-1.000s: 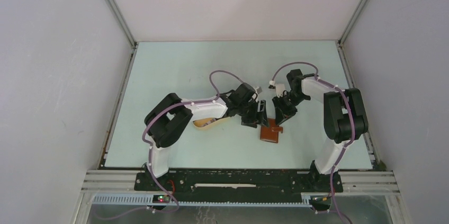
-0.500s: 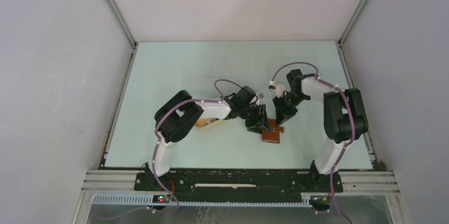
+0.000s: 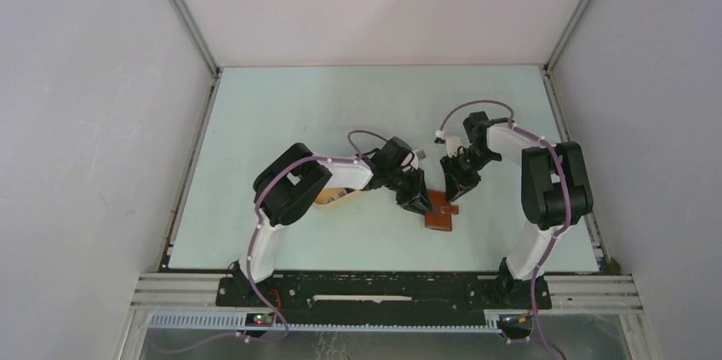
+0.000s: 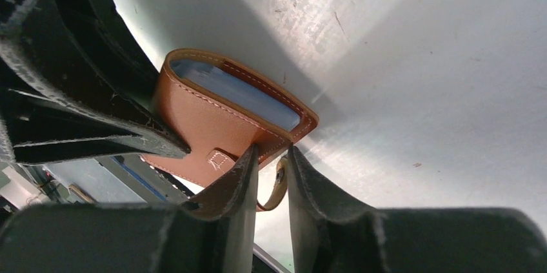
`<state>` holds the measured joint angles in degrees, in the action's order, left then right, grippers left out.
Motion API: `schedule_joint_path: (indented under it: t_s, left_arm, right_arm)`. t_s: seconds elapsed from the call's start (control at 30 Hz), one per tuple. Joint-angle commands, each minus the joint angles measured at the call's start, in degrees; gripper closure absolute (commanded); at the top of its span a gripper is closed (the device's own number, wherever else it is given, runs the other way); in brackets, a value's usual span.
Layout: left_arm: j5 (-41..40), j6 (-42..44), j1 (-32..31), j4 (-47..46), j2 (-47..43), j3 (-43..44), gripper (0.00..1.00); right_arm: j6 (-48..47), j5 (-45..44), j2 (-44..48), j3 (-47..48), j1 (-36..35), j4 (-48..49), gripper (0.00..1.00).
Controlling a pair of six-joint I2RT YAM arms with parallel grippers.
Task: Put the credit cards into the card holder
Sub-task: Close the card holder at the center of the board.
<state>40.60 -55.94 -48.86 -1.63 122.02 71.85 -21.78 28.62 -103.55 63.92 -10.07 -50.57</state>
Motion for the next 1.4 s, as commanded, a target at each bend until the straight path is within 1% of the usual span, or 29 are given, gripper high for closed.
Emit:
schedule_joint_path:
  t_s: [0.0,0.1,0.17,0.23,0.3,0.37,0.43,0.5,0.57,0.67,0.8,0.9,0.97,1.07,1.13,1.27,1.37]
  left_arm:
    - [-8.88,5.67,-1.09,1.17,-0.86,0.87,0.92]
    - [-11.74,9.00,-1.10,3.95,-3.30,0.63,0.94]
    - [-13.63,11.99,-1.12,5.18,-5.78,0.35,0.94]
    - [-15.92,15.86,-1.12,7.09,-7.78,0.22,0.95]
    - [-19.83,20.96,-1.14,10.14,-11.74,0.45,0.97]
    - [-26.78,27.03,-1.54,12.96,-16.34,0.56,0.98]
    - [-35.42,34.86,-3.30,14.22,-22.07,-0.21,1.00]
    - [-44.42,42.85,-5.86,13.42,-26.77,-1.18,1.00]
    - [-53.66,51.34,-9.04,11.68,-29.37,-2.28,1.00]
    - [-64.50,62.75,-13.44,8.56,-28.72,-3.78,1.00]
    - [-76.02,72.39,-16.96,10.31,-21.06,-0.52,1.00]
    - [-85.48,80.93,-19.58,6.43,-16.41,-0.09,1.00]
    - [-87.98,83.67,-20.41,3.38,-14.40,-0.22,1.00]
    - [-86.94,82.68,-20.94,2.90,-12.38,0.33,1.00]
    - [-86.40,81.61,-21.50,3.79,-10.98,0.66,0.98]
    - [-87.00,79.29,-23.26,6.67,-8.02,1.31,0.87]
    - [-87.49,76.19,-24.34,9.13,-6.06,1.72,0.75]
  right_arm:
    - [-2.70,0.64,0.62,-0.78,2.87,1.19,0.67]
    - [-4.50,7.64,2.58,-0.40,7.07,-0.17,0.64]
    - [-5.92,15.11,4.70,-0.36,10.44,-1.20,0.62]
    - [-7.30,20.35,6.76,-0.21,14.22,-2.31,0.60]
    - [-8.04,25.66,8.49,-0.25,17.53,-2.83,0.60]
    - [-8.74,28.39,9.63,-0.21,20.89,-3.24,0.60]
    - [-9.08,30.16,10.25,-0.28,23.29,-3.48,0.60]
    - [-9.41,31.21,10.46,-0.38,24.83,-3.52,0.60]
    - [-9.56,31.54,10.38,-0.38,25.47,-3.66,0.60]
    - [-9.42,31.48,10.41,-0.39,25.62,-3.56,0.60]
    - [-9.49,31.24,10.30,-0.39,25.79,-3.45,0.60]
    - [-9.47,31.12,9.99,-0.39,26.08,-3.52,0.60]
    - [-9.46,30.94,9.74,-0.42,26.27,-3.49,0.60]
    - [-9.50,30.84,9.60,-0.38,26.48,-3.48,0.60]
    - [-9.56,30.87,9.59,-0.39,26.63,-3.57,0.60]
    - [-9.54,30.87,9.23,-0.45,26.68,-3.57,0.60]
    - [-9.59,30.88,9.07,-0.39,26.68,-3.48,0.60]
